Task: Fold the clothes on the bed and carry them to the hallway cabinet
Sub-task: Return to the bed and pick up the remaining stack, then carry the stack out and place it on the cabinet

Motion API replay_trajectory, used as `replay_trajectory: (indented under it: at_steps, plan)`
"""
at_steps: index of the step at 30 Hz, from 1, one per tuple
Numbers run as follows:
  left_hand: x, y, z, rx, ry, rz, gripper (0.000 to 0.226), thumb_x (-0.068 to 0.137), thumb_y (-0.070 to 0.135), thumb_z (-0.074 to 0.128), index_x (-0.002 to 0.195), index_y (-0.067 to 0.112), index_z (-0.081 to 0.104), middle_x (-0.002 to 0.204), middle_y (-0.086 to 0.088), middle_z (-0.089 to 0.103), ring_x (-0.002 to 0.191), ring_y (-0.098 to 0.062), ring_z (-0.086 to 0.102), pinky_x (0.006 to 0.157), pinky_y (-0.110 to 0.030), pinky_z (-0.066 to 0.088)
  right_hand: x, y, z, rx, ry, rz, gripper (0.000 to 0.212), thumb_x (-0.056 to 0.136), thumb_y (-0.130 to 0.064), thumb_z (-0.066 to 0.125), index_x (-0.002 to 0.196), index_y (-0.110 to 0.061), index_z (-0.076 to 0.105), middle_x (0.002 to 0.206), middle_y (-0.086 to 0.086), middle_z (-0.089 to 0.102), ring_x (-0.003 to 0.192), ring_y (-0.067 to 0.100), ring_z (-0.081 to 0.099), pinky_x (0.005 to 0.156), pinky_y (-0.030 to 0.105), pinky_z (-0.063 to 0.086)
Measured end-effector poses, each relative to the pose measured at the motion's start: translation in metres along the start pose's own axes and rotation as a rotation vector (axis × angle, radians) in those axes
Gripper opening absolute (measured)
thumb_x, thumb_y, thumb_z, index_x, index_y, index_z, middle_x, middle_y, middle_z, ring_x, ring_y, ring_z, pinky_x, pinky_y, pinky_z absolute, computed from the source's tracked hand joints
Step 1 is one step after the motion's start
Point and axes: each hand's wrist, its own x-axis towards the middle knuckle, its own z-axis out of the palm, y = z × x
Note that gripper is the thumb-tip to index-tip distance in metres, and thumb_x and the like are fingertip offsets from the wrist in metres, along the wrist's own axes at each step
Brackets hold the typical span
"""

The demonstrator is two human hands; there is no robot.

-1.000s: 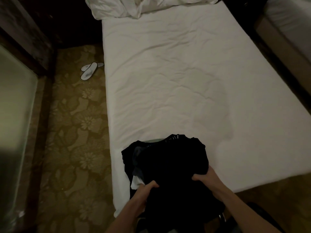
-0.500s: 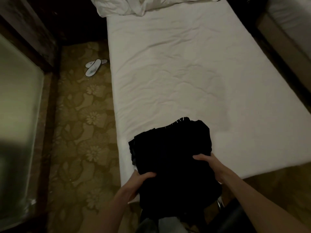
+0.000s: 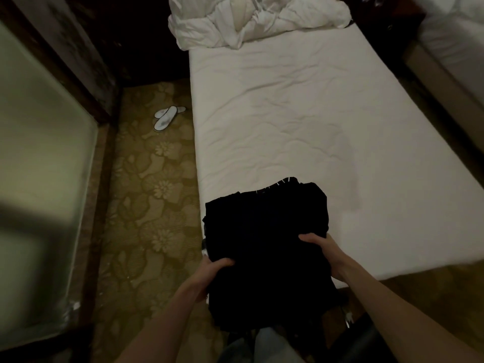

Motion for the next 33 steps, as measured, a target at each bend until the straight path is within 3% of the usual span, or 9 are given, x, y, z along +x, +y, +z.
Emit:
replay_trajectory:
  at_steps: [4, 7, 11, 13, 18, 20, 23, 26, 33]
  plan:
    - [-0.025, 0.019, -0.016, -0.03, 0.033, 0.066, 0.084, 0.05, 0.027, 0.086, 0.128, 0.012, 0.057, 0.111, -0.012, 0.072, 0.102, -0.028, 0.07, 0.078, -0.033, 0.056, -0.003, -0.008, 0.027, 0.024, -0.027, -0.01, 0.068, 0.078, -0.018, 0.077, 0.139, -0.013, 0.05, 0.109, 0.014, 0.07, 0.088, 0.03, 0.071, 0.066, 0.035, 0.058]
    - [-0.048, 0.032, -0.027, -0.043, 0.075, 0.112, 0.085, 0.049, 0.028, 0.086, 0.127, 0.015, 0.056, 0.108, -0.009, 0.073, 0.099, -0.026, 0.07, 0.076, -0.032, 0.056, -0.003, -0.023, 0.051, 0.032, -0.09, -0.012, 0.067, 0.077, -0.017, 0.074, 0.139, -0.01, 0.05, 0.101, 0.014, 0.068, 0.081, 0.029, 0.07, 0.065, 0.035, 0.059]
    - [-0.079, 0.039, -0.046, -0.101, 0.168, 0.132, 0.087, 0.047, 0.032, 0.085, 0.128, 0.018, 0.055, 0.116, -0.013, 0.07, 0.104, -0.029, 0.069, 0.083, -0.037, 0.055, -0.005, -0.044, 0.089, 0.034, -0.196, -0.019, 0.025, 0.099, -0.006, 0.05, 0.123, -0.01, 0.056, 0.084, 0.007, 0.071, 0.068, 0.023, 0.071, 0.058, 0.03, 0.058]
    - [-0.092, 0.039, -0.055, -0.122, 0.211, 0.139, 0.087, 0.053, 0.031, 0.085, 0.132, 0.018, 0.052, 0.12, -0.015, 0.068, 0.107, -0.031, 0.068, 0.088, -0.04, 0.055, -0.004, -0.051, 0.104, 0.007, -0.219, 0.002, 0.023, 0.101, -0.006, 0.043, 0.118, -0.009, 0.058, 0.082, 0.008, 0.07, 0.068, 0.024, 0.071, 0.059, 0.03, 0.058]
    - [-0.132, 0.033, -0.069, -0.192, 0.321, 0.172, 0.086, 0.056, 0.03, 0.085, 0.133, 0.014, 0.049, 0.115, -0.016, 0.069, 0.097, -0.029, 0.071, 0.073, -0.034, 0.057, -0.001, -0.063, 0.147, -0.134, -0.286, 0.006, 0.021, 0.099, -0.005, 0.047, 0.115, -0.003, 0.061, 0.087, 0.014, 0.066, 0.068, 0.025, 0.07, 0.06, 0.031, 0.058]
    - [-0.149, 0.027, -0.074, -0.225, 0.373, 0.203, 0.093, 0.054, 0.031, 0.086, 0.136, 0.016, 0.045, 0.12, -0.015, 0.067, 0.1, -0.028, 0.071, 0.074, -0.034, 0.057, -0.001, -0.066, 0.168, -0.192, -0.325, 0.014, 0.015, 0.094, -0.009, 0.056, 0.106, -0.003, 0.063, 0.085, 0.014, 0.064, 0.068, 0.025, 0.069, 0.06, 0.032, 0.058]
    - [-0.182, 0.016, -0.083, -0.26, 0.457, 0.239, 0.106, 0.042, 0.037, 0.093, 0.135, 0.018, 0.047, 0.123, -0.012, 0.066, 0.107, -0.028, 0.068, 0.079, -0.035, 0.056, -0.006, -0.062, 0.206, -0.312, -0.375, 0.025, 0.026, 0.081, -0.016, 0.074, 0.103, -0.004, 0.068, 0.091, 0.016, 0.069, 0.078, 0.03, 0.07, 0.069, 0.038, 0.058]
    - [-0.215, 0.0, -0.096, -0.297, 0.536, 0.273, 0.097, 0.043, 0.037, 0.089, 0.131, 0.017, 0.052, 0.121, -0.009, 0.068, 0.108, -0.026, 0.067, 0.083, -0.035, 0.056, -0.015, -0.052, 0.247, -0.378, -0.428, 0.022, 0.033, 0.082, -0.015, 0.073, 0.113, -0.005, 0.067, 0.108, 0.019, 0.072, 0.095, 0.036, 0.07, 0.083, 0.045, 0.056]
    - [-0.299, -0.062, -0.131, -0.452, 0.712, 0.315, 0.097, 0.044, 0.041, 0.092, 0.131, 0.022, 0.052, 0.125, -0.007, 0.065, 0.111, -0.026, 0.065, 0.097, -0.044, 0.052, -0.049, -0.006, 0.344, -0.472, -0.608, 0.151, 0.052, 0.074, -0.022, 0.078, 0.121, -0.008, 0.064, 0.115, 0.016, 0.07, 0.1, 0.033, 0.07, 0.078, 0.04, 0.057]
